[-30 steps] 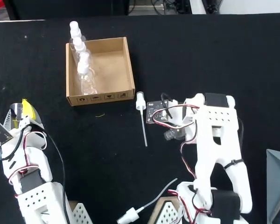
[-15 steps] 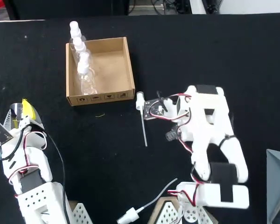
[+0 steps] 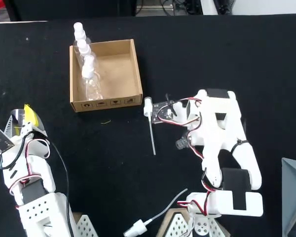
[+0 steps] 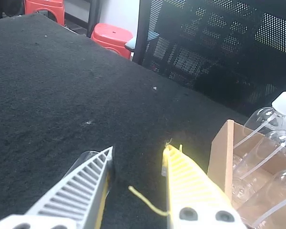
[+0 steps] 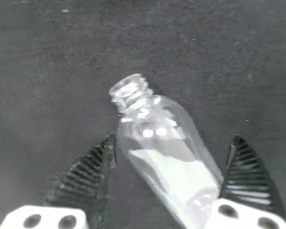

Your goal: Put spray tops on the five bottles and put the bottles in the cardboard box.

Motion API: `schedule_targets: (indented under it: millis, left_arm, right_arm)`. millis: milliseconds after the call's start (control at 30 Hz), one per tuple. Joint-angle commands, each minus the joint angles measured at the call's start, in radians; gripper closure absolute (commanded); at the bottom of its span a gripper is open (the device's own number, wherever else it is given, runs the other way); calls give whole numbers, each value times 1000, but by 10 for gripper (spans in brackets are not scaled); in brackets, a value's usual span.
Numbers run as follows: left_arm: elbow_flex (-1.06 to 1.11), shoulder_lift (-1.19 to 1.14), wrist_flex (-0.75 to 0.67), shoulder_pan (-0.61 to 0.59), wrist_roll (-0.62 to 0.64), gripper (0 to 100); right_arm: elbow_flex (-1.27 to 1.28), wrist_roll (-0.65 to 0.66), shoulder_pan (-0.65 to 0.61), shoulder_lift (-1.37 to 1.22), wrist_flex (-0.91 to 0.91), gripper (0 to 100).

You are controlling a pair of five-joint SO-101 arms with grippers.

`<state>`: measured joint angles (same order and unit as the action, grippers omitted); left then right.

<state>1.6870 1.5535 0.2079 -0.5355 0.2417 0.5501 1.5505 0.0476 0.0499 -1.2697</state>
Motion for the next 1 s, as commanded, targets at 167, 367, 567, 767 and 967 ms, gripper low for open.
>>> schedule_targets:
  millis: [167, 367, 567, 767, 967]
  left_arm:
    - [22, 8, -18, 12, -3, 848]
    - [22, 8, -18, 12, -3, 848]
    - [22, 8, -18, 12, -3, 848]
    - [22, 8, -18, 12, -3, 848]
    - [22, 8, -18, 12, -3, 848]
  right_arm:
    - [15, -64, -28, -2, 72, 691]
    - [15, -64, -26, -4, 72, 691]
    - [15, -64, -26, -4, 58, 687]
    - [16, -21, -28, -4, 40, 686]
    - [21, 49, -28, -4, 14, 686]
